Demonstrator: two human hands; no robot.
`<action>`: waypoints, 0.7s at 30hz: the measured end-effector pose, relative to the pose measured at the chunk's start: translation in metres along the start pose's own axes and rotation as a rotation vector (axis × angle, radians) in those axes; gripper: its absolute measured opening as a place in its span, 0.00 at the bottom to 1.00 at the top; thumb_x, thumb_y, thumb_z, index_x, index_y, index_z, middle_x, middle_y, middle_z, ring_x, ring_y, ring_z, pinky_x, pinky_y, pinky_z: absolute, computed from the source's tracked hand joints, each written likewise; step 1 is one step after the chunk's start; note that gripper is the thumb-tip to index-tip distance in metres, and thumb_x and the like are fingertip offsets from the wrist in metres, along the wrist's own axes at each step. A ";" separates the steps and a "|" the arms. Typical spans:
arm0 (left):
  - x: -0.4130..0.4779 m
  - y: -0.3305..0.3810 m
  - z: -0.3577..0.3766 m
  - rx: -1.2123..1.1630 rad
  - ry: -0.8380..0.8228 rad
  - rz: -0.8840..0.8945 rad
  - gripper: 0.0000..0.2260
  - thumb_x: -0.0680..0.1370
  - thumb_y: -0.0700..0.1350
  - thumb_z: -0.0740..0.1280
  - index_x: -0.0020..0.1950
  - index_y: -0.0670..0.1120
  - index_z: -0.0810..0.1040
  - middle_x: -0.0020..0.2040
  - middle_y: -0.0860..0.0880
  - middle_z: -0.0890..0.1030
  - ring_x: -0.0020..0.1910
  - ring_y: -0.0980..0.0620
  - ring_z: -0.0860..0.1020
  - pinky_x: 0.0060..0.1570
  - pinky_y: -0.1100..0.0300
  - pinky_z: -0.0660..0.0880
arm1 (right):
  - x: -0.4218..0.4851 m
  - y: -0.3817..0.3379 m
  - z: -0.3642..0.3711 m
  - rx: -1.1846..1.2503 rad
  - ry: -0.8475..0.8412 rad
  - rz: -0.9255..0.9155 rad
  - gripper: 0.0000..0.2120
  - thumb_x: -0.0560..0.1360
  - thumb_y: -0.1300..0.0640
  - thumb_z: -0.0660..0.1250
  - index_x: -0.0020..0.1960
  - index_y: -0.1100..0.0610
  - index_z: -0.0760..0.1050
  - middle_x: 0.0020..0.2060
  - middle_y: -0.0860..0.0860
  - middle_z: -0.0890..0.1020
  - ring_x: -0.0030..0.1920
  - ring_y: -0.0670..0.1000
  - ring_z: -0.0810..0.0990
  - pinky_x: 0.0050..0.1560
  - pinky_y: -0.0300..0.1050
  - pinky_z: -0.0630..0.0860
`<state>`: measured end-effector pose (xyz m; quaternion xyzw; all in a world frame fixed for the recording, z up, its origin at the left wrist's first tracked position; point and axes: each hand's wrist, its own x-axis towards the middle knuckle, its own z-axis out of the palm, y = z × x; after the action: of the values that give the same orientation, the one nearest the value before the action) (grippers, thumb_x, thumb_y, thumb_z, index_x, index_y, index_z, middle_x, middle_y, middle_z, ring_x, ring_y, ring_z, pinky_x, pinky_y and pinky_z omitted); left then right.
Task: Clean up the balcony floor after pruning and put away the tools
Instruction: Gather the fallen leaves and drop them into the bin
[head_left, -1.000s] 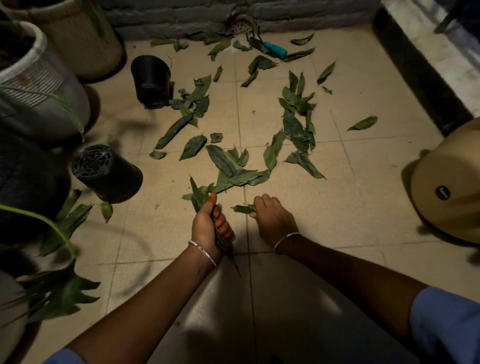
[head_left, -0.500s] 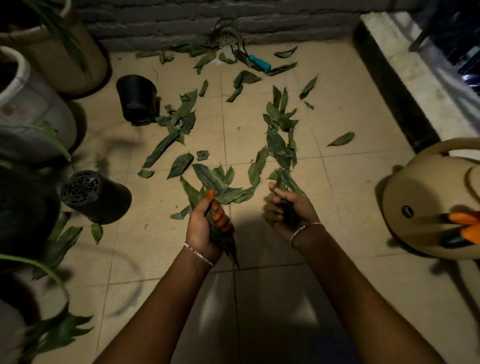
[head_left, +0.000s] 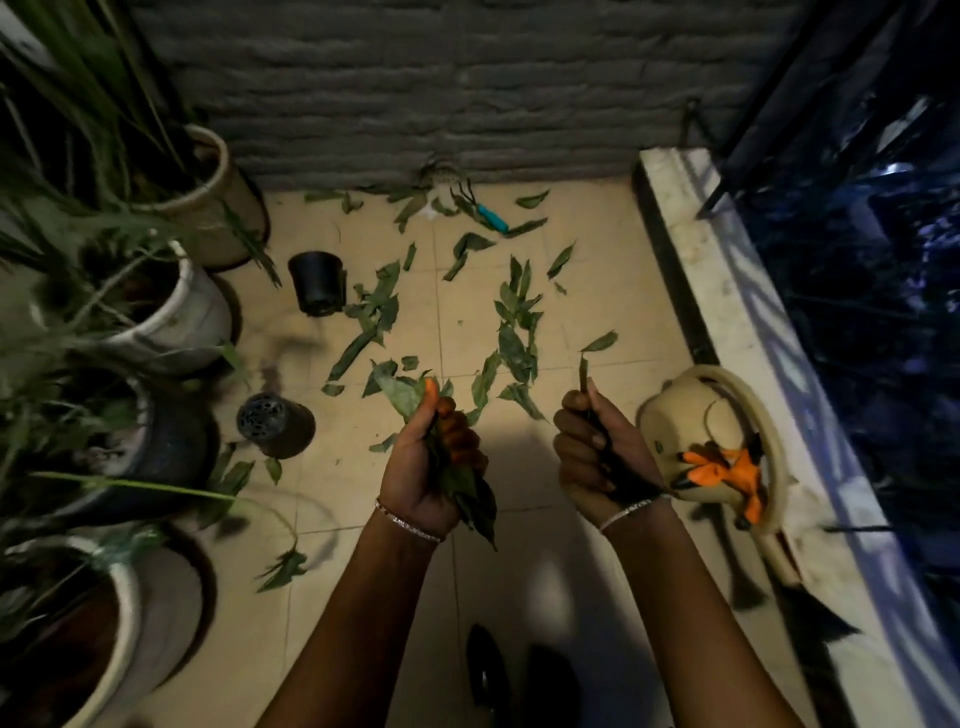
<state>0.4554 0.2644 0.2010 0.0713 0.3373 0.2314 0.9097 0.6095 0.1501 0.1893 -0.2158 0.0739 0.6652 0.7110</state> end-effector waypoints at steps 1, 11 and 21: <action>-0.020 0.003 0.016 -0.022 -0.017 -0.010 0.15 0.77 0.56 0.64 0.35 0.49 0.72 0.27 0.55 0.68 0.23 0.60 0.68 0.21 0.67 0.67 | -0.017 0.002 0.021 0.010 -0.015 0.003 0.13 0.81 0.49 0.60 0.42 0.56 0.73 0.25 0.46 0.64 0.22 0.43 0.55 0.16 0.34 0.58; -0.252 0.061 0.170 -0.080 -0.148 -0.058 0.15 0.77 0.55 0.62 0.35 0.48 0.72 0.28 0.53 0.69 0.23 0.59 0.69 0.20 0.68 0.69 | -0.176 0.035 0.235 0.117 -0.131 -0.002 0.12 0.83 0.53 0.59 0.47 0.61 0.74 0.28 0.50 0.64 0.24 0.46 0.62 0.19 0.42 0.69; -0.474 0.113 0.230 -0.174 -0.369 -0.084 0.15 0.66 0.46 0.80 0.36 0.47 0.73 0.28 0.53 0.69 0.23 0.58 0.71 0.20 0.66 0.71 | -0.325 0.097 0.424 0.177 -0.214 0.074 0.16 0.83 0.50 0.55 0.47 0.61 0.72 0.30 0.49 0.63 0.26 0.46 0.62 0.19 0.39 0.65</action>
<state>0.2464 0.1474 0.6839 0.0193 0.1466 0.2046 0.9676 0.4032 0.0272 0.6767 -0.0770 0.0639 0.7010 0.7061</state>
